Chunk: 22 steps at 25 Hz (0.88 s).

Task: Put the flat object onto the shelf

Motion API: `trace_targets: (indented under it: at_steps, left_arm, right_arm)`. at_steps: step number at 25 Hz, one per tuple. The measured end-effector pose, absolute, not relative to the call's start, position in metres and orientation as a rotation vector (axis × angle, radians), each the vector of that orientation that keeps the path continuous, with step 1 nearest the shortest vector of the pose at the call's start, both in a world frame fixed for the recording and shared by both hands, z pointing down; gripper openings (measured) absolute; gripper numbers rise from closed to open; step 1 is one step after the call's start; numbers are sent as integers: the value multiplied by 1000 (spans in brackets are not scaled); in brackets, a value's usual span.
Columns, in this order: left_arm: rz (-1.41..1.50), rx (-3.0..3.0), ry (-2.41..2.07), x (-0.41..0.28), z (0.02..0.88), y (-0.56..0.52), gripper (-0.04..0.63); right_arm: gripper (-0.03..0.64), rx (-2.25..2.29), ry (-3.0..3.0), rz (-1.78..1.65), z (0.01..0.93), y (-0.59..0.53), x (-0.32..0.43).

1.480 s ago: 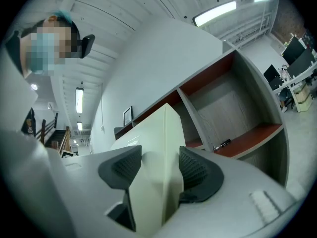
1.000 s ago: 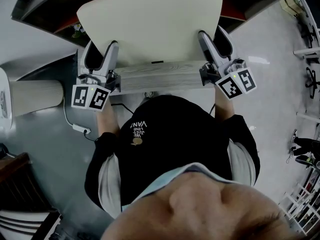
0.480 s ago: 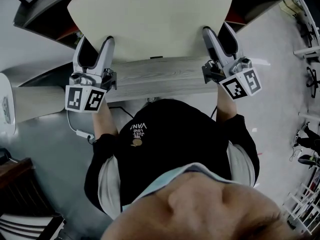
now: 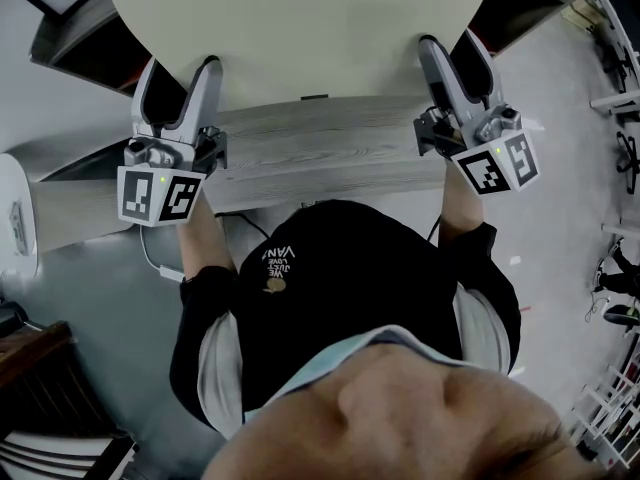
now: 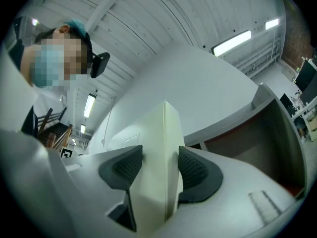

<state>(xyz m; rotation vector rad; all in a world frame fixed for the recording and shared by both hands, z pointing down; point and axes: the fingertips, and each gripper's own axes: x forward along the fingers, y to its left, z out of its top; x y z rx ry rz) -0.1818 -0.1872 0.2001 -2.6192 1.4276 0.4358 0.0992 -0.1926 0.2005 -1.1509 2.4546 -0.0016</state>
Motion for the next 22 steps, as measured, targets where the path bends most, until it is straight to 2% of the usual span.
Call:
trace_targets:
  at_steps: [22]
  left_arm:
    - [416, -2453, 1257, -181, 165, -174, 310]
  right_arm:
    - [216, -1088, 2457, 282, 175, -181, 92]
